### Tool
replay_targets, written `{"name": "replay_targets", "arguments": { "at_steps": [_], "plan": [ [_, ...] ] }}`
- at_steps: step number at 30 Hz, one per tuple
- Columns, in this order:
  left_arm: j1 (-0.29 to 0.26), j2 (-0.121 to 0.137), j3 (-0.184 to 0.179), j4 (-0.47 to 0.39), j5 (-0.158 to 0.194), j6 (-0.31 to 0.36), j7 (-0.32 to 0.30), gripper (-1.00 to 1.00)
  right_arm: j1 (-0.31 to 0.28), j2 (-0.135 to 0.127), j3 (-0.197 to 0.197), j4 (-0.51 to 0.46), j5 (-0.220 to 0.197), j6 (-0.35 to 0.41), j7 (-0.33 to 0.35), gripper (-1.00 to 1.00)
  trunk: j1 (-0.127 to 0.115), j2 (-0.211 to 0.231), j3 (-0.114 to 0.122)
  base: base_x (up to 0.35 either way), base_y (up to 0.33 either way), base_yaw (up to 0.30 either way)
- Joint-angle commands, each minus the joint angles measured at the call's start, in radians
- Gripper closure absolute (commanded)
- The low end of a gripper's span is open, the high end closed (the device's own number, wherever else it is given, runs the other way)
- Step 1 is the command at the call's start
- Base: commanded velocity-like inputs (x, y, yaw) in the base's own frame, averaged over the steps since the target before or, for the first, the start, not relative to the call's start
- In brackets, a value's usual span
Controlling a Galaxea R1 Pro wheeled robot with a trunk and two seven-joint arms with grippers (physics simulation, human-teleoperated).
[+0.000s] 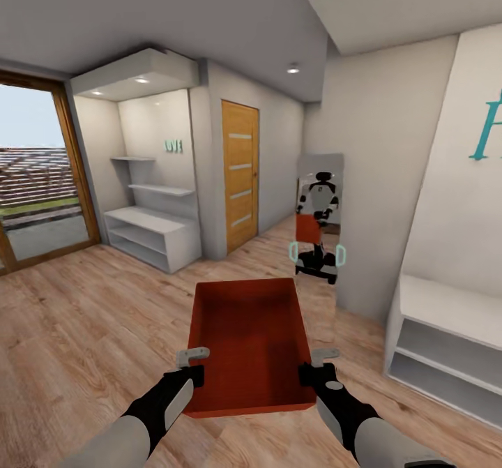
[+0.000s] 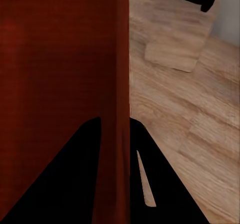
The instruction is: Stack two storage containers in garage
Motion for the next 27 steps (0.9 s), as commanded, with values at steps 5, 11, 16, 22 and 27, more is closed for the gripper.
{"name": "replay_targets", "arguments": {
  "at_steps": [5,11,16,22,27],
  "plan": [
    [-0.001,0.060,0.065,-0.004,-0.030,-0.005,0.014,1.00,0.000,-0.008,-0.021,0.003,0.005,-0.003,-0.012,1.00,0.001,-0.001,-0.002,0.322,0.000,0.267],
    [-0.001,0.060,0.064,-0.004,-0.030,-0.005,0.014,1.00,0.000,-0.008,-0.021,0.003,0.005,-0.003,-0.012,1.00,0.001,-0.001,-0.002,0.322,0.000,0.267],
    [-0.001,0.061,0.064,-0.004,-0.030,-0.005,0.014,1.00,0.000,-0.008,-0.021,0.003,0.004,-0.003,-0.012,1.00,0.001,-0.001,-0.002,0.322,0.000,0.267],
    [-0.001,0.060,0.065,-0.005,-0.030,-0.005,0.014,1.00,0.000,-0.008,-0.021,0.003,0.005,-0.003,-0.012,1.00,0.001,-0.001,-0.002,0.322,0.000,0.266],
    [-0.001,0.060,0.064,-0.004,-0.030,-0.005,0.014,1.00,0.000,-0.008,-0.021,0.003,0.005,-0.003,-0.012,1.00,0.001,-0.001,-0.002,0.322,0.000,0.112]
  ]
}}
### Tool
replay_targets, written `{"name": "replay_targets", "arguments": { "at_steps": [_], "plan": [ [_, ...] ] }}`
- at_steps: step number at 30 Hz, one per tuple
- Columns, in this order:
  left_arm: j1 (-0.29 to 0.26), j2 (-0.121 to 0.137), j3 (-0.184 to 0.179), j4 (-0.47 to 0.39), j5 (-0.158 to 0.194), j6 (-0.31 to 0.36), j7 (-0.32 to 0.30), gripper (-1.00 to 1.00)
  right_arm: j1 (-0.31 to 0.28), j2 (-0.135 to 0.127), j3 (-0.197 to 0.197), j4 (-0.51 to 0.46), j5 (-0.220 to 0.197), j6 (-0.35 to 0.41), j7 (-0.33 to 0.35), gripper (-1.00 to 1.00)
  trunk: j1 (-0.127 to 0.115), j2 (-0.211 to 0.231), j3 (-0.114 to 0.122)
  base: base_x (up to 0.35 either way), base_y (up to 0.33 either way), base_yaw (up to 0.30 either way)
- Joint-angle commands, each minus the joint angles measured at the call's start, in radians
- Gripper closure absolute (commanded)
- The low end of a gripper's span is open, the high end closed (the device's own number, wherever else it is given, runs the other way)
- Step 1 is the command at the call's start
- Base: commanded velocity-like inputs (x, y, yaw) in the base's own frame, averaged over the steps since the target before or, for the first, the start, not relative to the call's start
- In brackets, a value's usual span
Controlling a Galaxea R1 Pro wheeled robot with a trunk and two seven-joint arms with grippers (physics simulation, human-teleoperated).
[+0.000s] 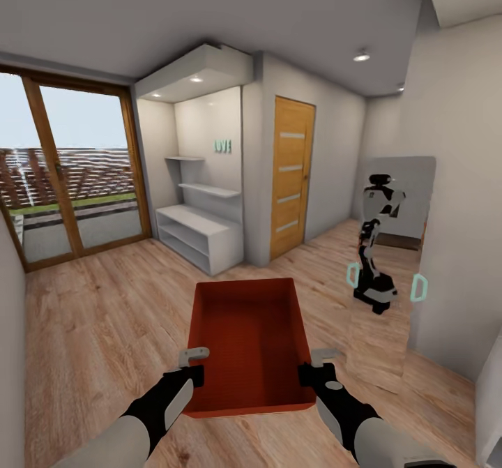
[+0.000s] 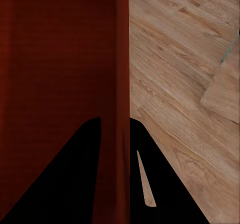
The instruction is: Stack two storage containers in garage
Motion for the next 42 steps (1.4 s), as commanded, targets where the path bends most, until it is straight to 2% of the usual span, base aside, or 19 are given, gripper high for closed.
{"name": "replay_targets", "arguments": {
  "at_steps": [1,42],
  "plan": [
    [-0.001,0.060,0.064,-0.005,-0.029,-0.005,0.015,1.00,0.000,-0.009,-0.022,0.002,0.005,-0.003,-0.011,1.00,0.001,-0.001,-0.002,0.322,0.000,0.034],
    [-0.001,0.060,0.064,-0.005,-0.029,-0.005,0.015,1.00,0.000,-0.005,-0.020,0.001,0.005,-0.002,-0.018,1.00,0.001,-0.001,-0.002,0.322,0.000,-0.012]
  ]
}}
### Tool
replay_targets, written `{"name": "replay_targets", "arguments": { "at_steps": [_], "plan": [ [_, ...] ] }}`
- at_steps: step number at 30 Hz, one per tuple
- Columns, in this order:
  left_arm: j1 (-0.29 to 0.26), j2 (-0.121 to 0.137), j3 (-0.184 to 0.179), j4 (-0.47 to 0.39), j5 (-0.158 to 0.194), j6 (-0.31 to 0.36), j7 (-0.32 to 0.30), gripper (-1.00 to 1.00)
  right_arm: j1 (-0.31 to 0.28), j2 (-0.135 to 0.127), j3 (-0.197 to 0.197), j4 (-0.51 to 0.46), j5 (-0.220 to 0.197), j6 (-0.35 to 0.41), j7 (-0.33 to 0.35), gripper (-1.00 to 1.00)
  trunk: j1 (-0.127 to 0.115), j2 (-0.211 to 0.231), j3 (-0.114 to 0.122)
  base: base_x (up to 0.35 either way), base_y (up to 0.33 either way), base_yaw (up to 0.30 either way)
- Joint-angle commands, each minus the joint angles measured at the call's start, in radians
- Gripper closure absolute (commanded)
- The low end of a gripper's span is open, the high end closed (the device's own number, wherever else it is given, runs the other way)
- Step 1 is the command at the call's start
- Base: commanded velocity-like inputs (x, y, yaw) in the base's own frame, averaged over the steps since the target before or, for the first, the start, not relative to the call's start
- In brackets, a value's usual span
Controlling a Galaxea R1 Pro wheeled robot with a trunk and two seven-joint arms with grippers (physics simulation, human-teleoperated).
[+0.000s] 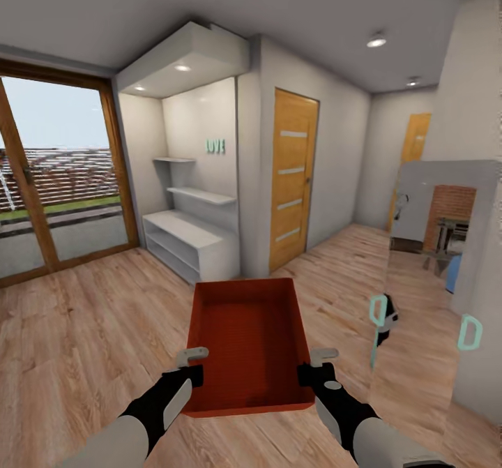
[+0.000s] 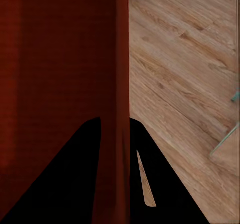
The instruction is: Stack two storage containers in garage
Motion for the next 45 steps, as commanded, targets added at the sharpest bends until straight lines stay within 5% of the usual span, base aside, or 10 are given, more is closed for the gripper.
{"name": "replay_targets", "arguments": {
  "at_steps": [1,15,45],
  "plan": [
    [-0.001,0.055,0.060,-0.005,-0.027,-0.004,0.026,1.00,-0.001,-0.010,-0.022,0.003,0.004,-0.003,-0.012,1.00,0.001,-0.001,-0.002,0.322,0.000,-0.223],
    [-0.001,0.054,0.060,-0.006,-0.025,-0.002,0.023,1.00,-0.001,-0.010,-0.022,0.003,0.004,-0.003,-0.014,1.00,0.001,-0.001,-0.002,0.322,0.045,-0.246],
    [-0.001,0.054,0.060,-0.006,-0.025,-0.003,0.023,1.00,-0.001,-0.011,-0.022,0.003,0.004,-0.003,-0.014,1.00,0.001,-0.001,-0.002,0.302,0.214,-0.250]
  ]
}}
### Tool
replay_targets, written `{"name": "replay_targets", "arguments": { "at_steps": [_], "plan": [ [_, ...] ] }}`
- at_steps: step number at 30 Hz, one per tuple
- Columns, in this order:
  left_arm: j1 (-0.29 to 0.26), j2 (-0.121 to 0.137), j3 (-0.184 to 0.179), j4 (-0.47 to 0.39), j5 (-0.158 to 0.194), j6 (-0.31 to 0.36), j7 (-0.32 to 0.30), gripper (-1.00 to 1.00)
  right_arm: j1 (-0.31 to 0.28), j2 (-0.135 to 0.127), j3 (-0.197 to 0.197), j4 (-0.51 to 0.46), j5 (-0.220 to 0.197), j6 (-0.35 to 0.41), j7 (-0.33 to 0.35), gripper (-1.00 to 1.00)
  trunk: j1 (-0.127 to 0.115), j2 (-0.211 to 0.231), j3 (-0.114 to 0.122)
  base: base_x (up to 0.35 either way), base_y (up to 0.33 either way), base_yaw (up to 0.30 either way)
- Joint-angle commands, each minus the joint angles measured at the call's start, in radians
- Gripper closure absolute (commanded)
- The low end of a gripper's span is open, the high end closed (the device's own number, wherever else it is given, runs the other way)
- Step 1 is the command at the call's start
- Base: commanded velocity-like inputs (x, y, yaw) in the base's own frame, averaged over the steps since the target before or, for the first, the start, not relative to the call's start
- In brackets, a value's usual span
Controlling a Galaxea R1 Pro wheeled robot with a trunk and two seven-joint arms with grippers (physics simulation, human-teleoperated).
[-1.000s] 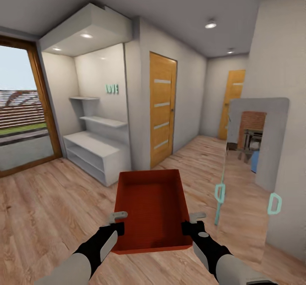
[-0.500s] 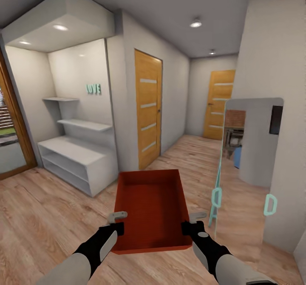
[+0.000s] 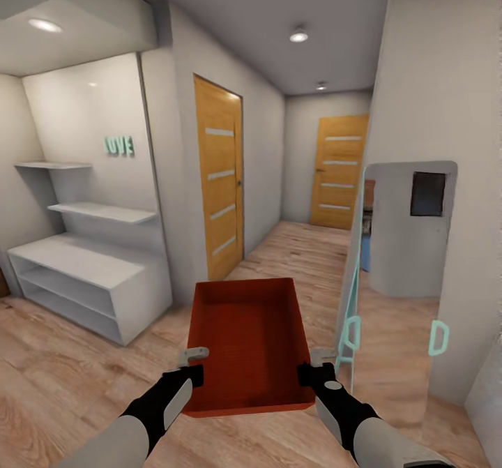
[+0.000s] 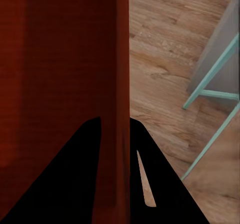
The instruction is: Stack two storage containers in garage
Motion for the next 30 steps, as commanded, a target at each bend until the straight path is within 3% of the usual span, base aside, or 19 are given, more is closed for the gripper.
{"name": "replay_targets", "arguments": {
  "at_steps": [1,20,30],
  "plan": [
    [-0.001,0.055,0.064,-0.005,-0.028,-0.004,0.018,1.00,-0.001,-0.009,-0.021,0.003,0.005,-0.003,-0.017,1.00,0.001,-0.001,-0.002,0.298,0.223,-0.250],
    [-0.001,0.055,0.064,-0.005,-0.028,-0.004,0.018,1.00,-0.001,-0.009,-0.021,0.003,0.005,-0.003,-0.017,1.00,0.001,-0.001,-0.002,0.298,0.223,-0.244],
    [-0.001,0.055,0.064,-0.005,-0.028,-0.004,0.018,1.00,-0.001,-0.009,-0.021,0.003,0.005,-0.003,-0.017,1.00,0.001,-0.001,-0.002,0.298,0.223,-0.030]
  ]
}}
